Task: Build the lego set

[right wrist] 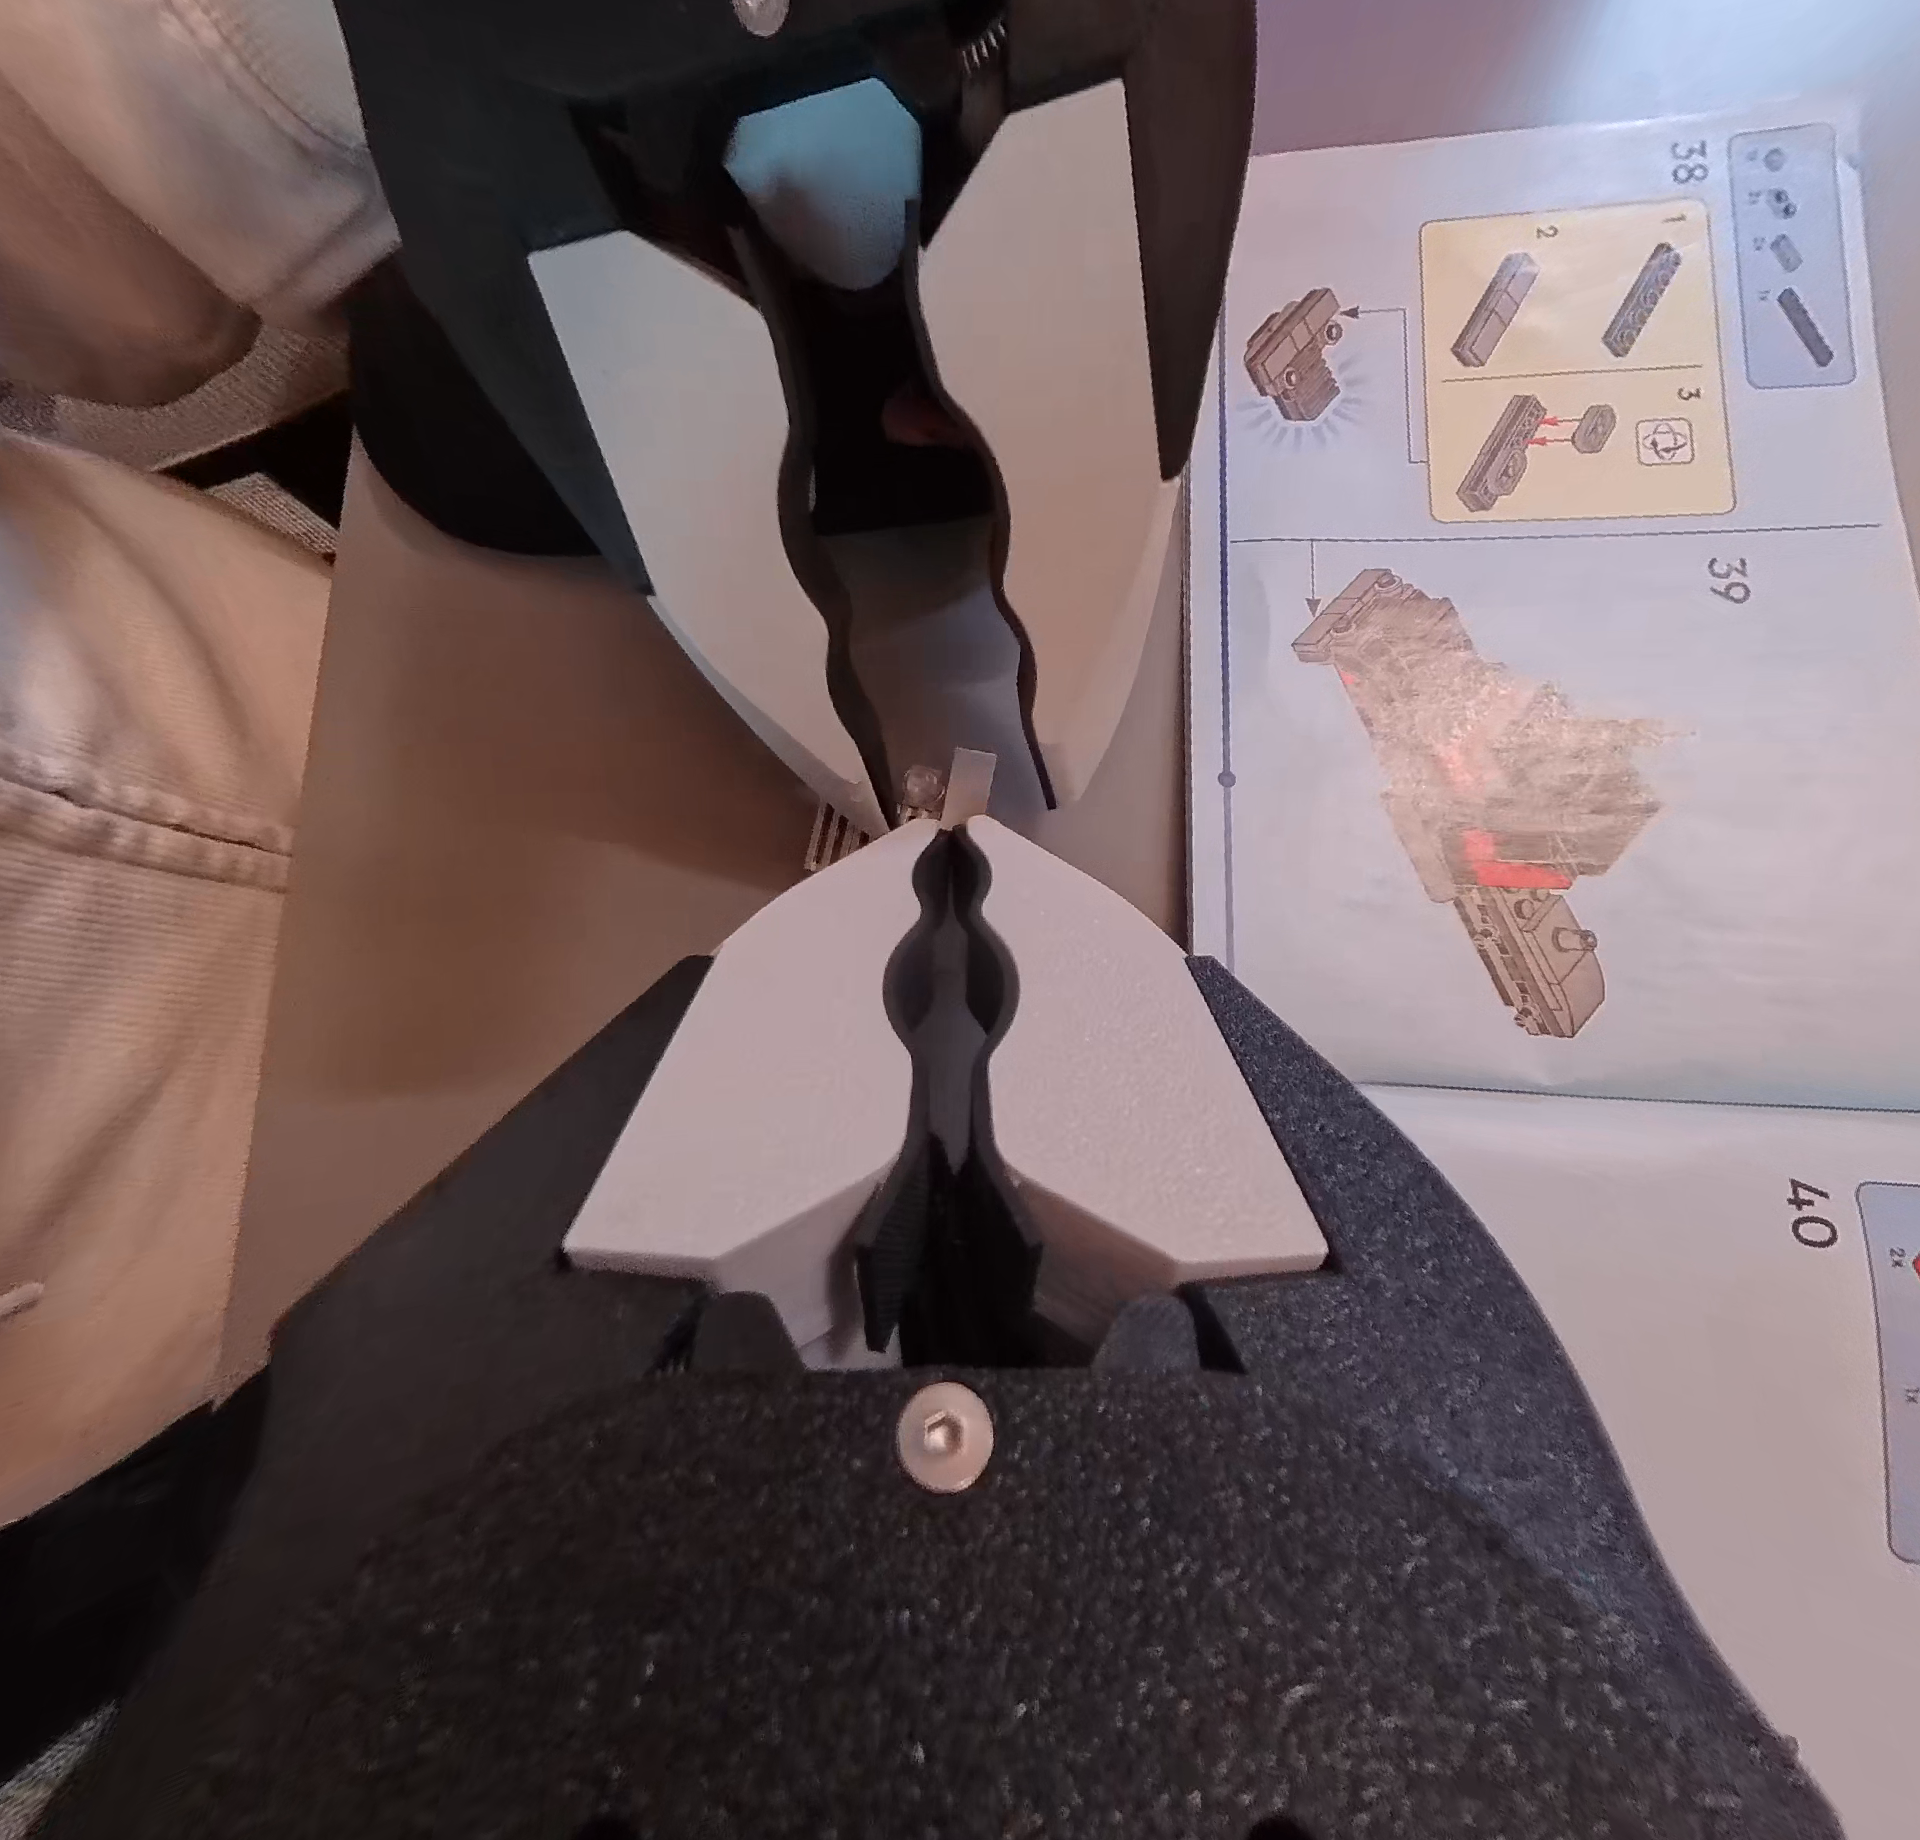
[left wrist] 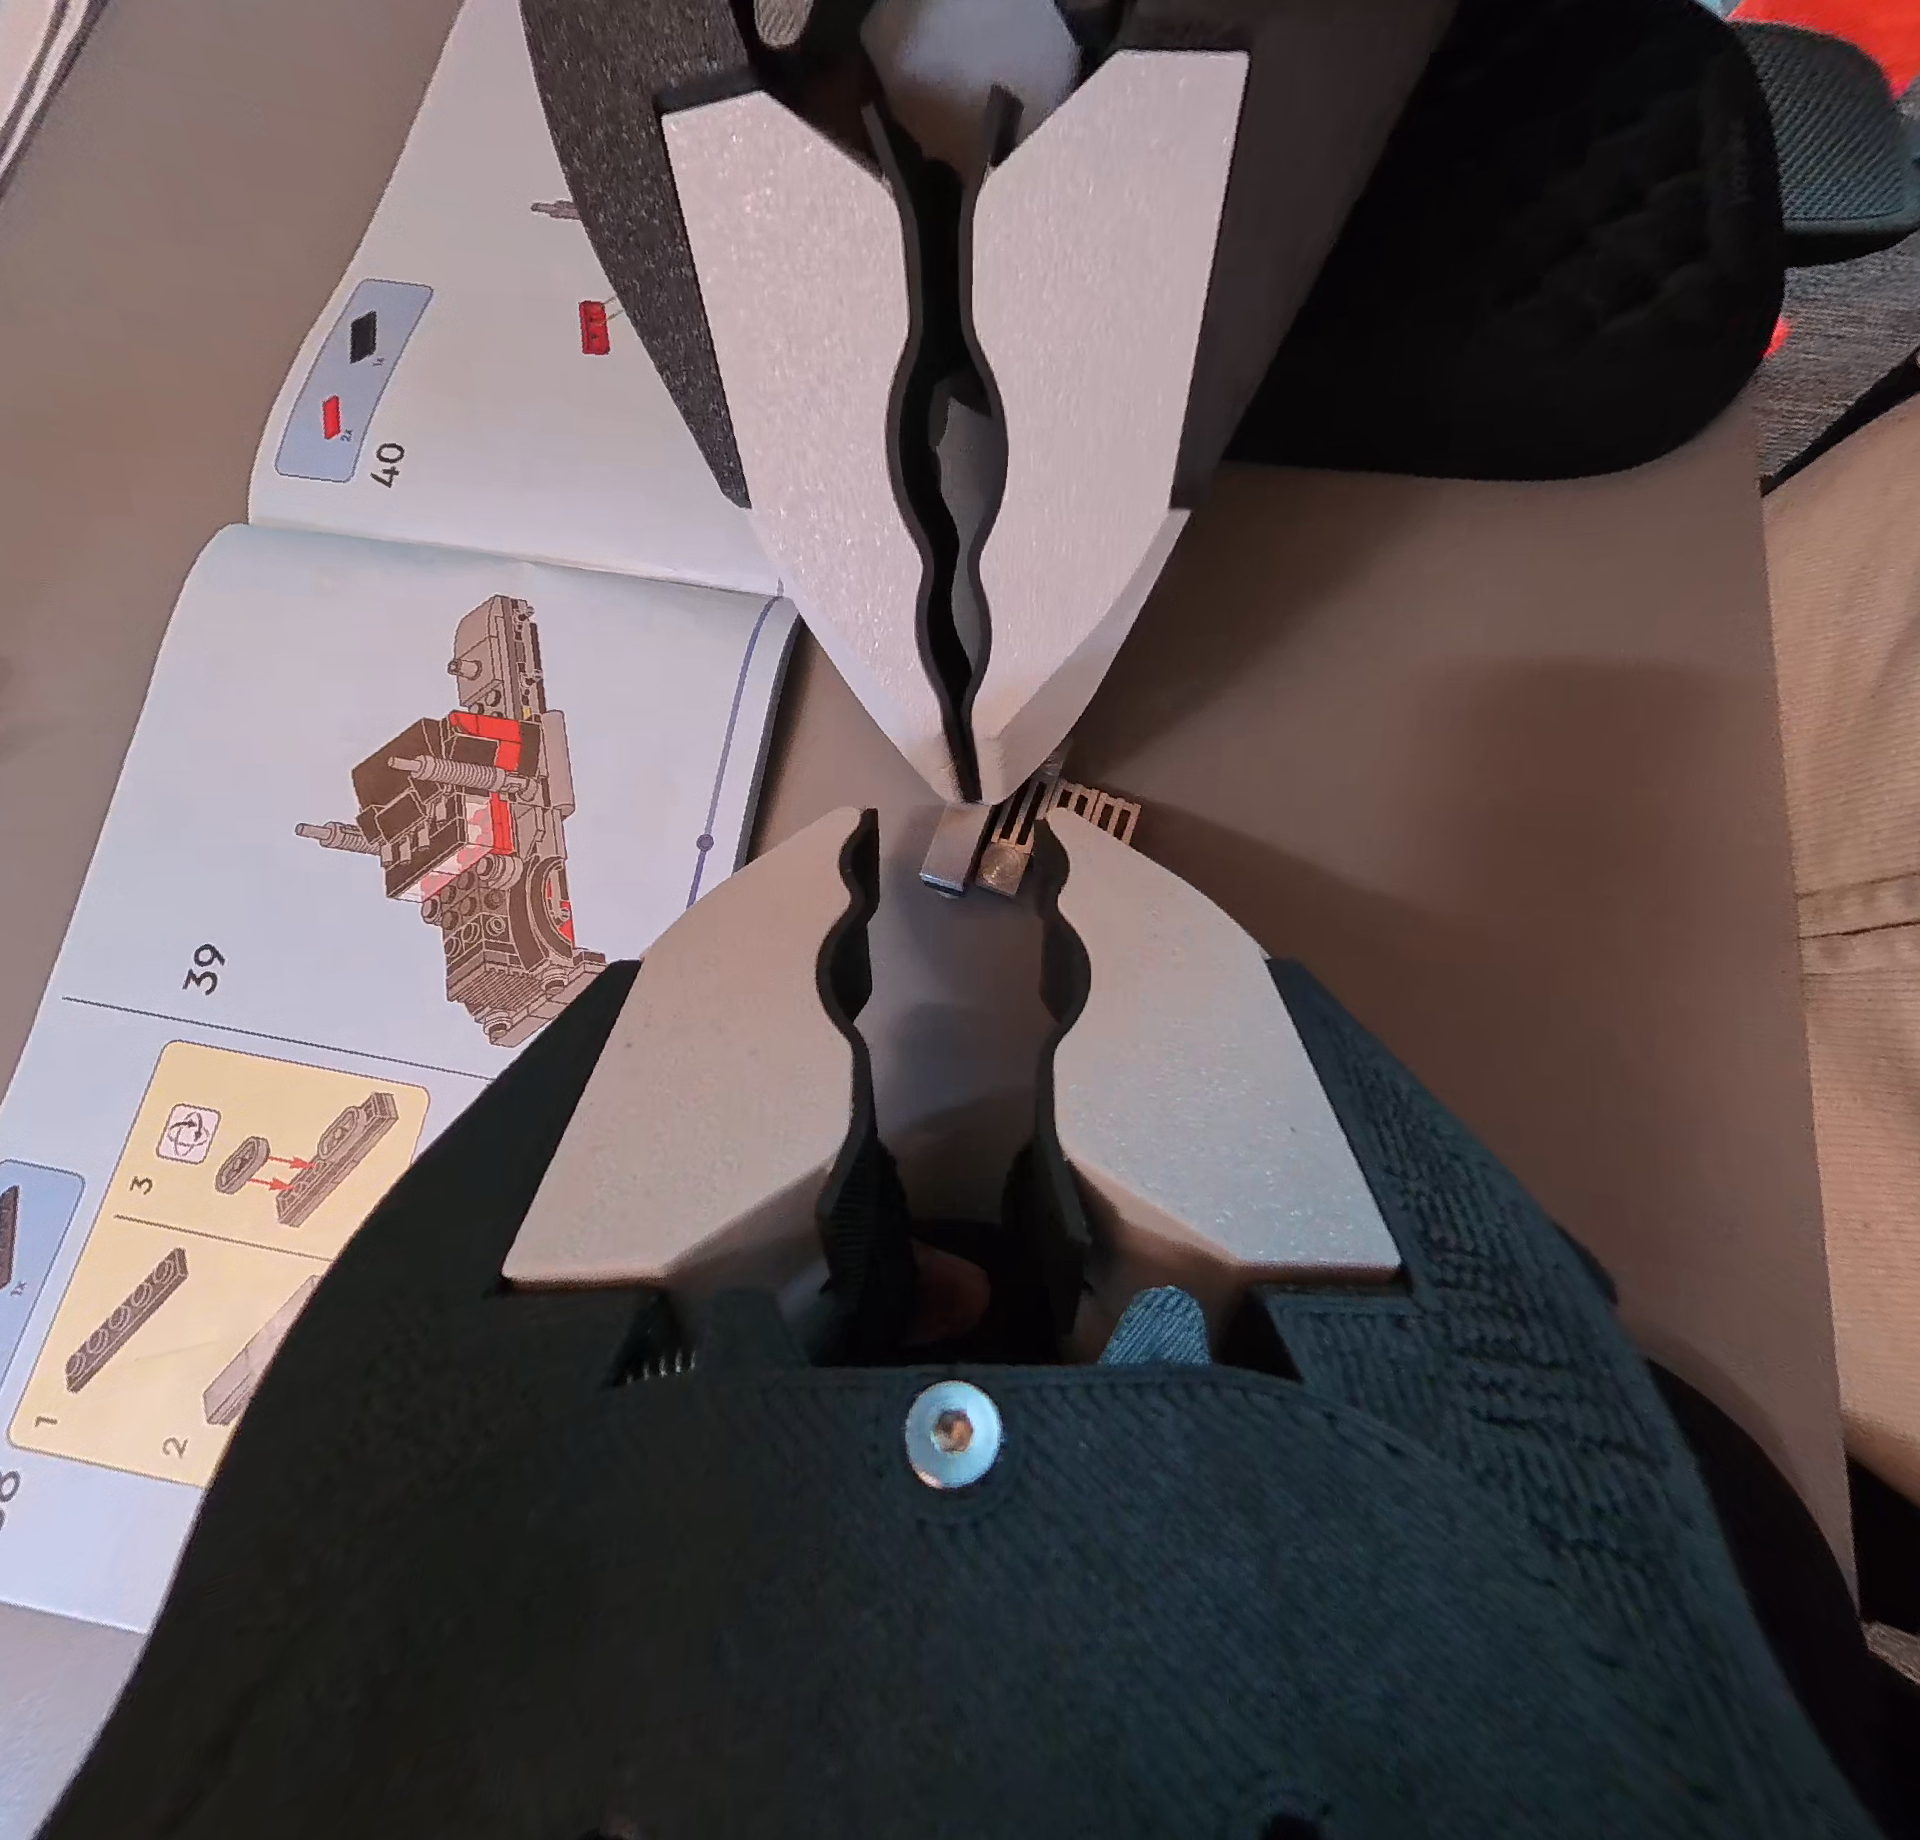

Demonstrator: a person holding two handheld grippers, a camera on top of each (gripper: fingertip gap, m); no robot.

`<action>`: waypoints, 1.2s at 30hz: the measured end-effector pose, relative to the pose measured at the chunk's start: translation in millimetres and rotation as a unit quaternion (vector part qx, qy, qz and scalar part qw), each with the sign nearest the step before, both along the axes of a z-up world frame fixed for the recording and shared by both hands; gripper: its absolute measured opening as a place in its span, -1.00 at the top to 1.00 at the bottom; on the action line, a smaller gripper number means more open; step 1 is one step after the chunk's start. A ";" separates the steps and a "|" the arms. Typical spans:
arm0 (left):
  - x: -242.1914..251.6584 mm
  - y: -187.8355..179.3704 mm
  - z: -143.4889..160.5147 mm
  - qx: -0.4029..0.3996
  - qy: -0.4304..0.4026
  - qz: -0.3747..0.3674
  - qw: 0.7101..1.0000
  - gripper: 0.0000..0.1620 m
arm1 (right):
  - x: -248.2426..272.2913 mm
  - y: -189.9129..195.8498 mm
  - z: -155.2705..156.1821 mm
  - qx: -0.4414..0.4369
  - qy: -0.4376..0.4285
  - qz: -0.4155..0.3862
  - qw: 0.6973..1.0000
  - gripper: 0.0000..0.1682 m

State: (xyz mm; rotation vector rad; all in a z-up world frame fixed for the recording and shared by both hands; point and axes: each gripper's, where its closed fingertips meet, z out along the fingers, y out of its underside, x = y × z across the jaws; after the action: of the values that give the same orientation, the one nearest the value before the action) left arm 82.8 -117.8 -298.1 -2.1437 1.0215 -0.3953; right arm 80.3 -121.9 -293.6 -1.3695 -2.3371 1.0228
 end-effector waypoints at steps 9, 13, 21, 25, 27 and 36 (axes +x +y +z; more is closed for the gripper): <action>0.8 -0.8 -0.2 0.000 -0.005 -0.003 1.000 0.66 | -0.3 -0.7 -0.7 0.044 -0.048 -0.014 0.998 1.00; 1.0 -1.2 -0.2 0.001 -0.006 -0.004 1.000 0.67 | 0.0 -0.5 -0.9 0.054 -0.070 -0.026 0.996 1.00; 1.3 -1.7 -0.2 0.000 -0.007 -0.007 1.000 0.69 | 0.2 -0.2 -1.2 0.061 -0.106 -0.050 0.991 1.00; 1.7 -2.3 -0.3 -0.001 -0.009 -0.009 1.000 0.70 | 0.0 -0.2 -1.3 0.059 -0.113 -0.054 0.990 1.00; 1.8 -2.4 -0.3 -0.003 -0.010 -0.010 1.000 0.70 | -0.3 -0.4 -1.3 0.052 -0.115 -0.054 0.990 1.00; 0.4 -2.0 0.3 -0.004 -0.011 -0.006 1.000 0.68 | -3.5 -0.9 -0.3 0.047 -0.072 -0.018 0.996 0.99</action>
State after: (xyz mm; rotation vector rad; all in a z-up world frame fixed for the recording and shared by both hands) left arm 83.2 -119.8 -297.8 -2.1368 1.0238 -0.4282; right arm 76.8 -122.8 -293.9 -1.4900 -2.4181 0.8176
